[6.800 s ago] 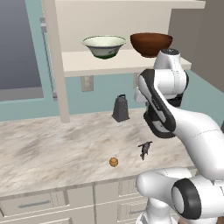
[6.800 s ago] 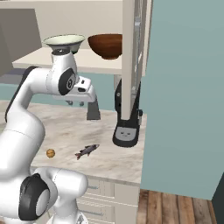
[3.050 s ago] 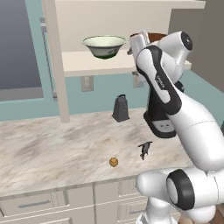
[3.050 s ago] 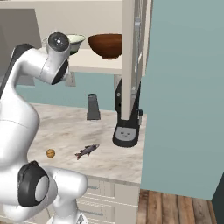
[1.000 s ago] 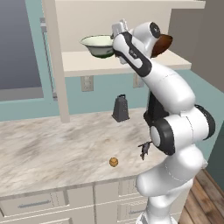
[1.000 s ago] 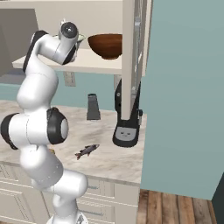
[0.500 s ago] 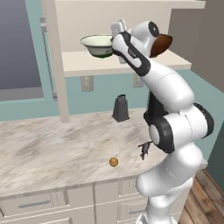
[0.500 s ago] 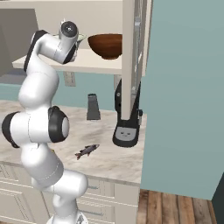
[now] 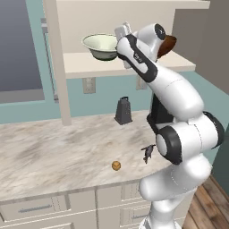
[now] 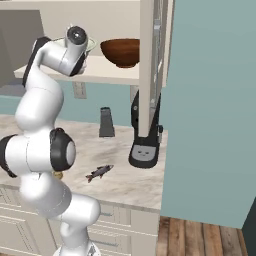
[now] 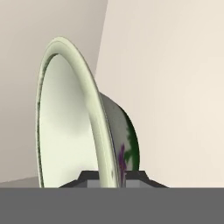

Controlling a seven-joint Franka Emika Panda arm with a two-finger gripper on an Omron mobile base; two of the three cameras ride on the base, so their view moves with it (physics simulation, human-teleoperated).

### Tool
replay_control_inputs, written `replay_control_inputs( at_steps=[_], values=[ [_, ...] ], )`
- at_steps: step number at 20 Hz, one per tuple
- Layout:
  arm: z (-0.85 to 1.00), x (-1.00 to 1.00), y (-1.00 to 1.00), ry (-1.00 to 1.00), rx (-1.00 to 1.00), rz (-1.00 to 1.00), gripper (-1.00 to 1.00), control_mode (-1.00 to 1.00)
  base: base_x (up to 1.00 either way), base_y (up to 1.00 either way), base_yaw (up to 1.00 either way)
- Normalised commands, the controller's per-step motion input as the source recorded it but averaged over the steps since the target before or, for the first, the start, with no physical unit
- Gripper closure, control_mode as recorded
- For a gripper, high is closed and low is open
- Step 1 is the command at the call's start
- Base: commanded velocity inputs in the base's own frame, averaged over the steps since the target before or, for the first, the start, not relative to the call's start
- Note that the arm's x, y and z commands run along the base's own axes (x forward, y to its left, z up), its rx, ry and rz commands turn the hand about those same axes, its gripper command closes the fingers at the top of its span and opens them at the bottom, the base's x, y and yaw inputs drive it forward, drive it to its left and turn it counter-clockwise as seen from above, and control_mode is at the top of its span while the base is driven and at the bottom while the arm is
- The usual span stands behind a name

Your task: Pick both bowls and place them on the counter. Then place the fish in one bowl and place the cookie dough ball in the other bowl.

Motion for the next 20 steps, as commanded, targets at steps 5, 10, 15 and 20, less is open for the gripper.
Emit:
replay_control_inputs(
  at_steps=[5,10,15,20],
  values=[
    [0.03,-0.50,0.01,0.00,0.01,0.00,1.00,-1.00,0.00,0.00,0.00],
    [0.03,-0.62,-0.01,0.00,0.01,0.00,1.00,-1.00,0.00,0.00,0.00],
    [0.00,-0.76,-0.11,0.00,0.05,0.00,1.00,-1.00,0.00,0.00,0.00],
    [0.00,-0.78,-0.17,0.00,0.05,0.01,1.00,-1.00,0.00,0.00,0.00]
  ],
)
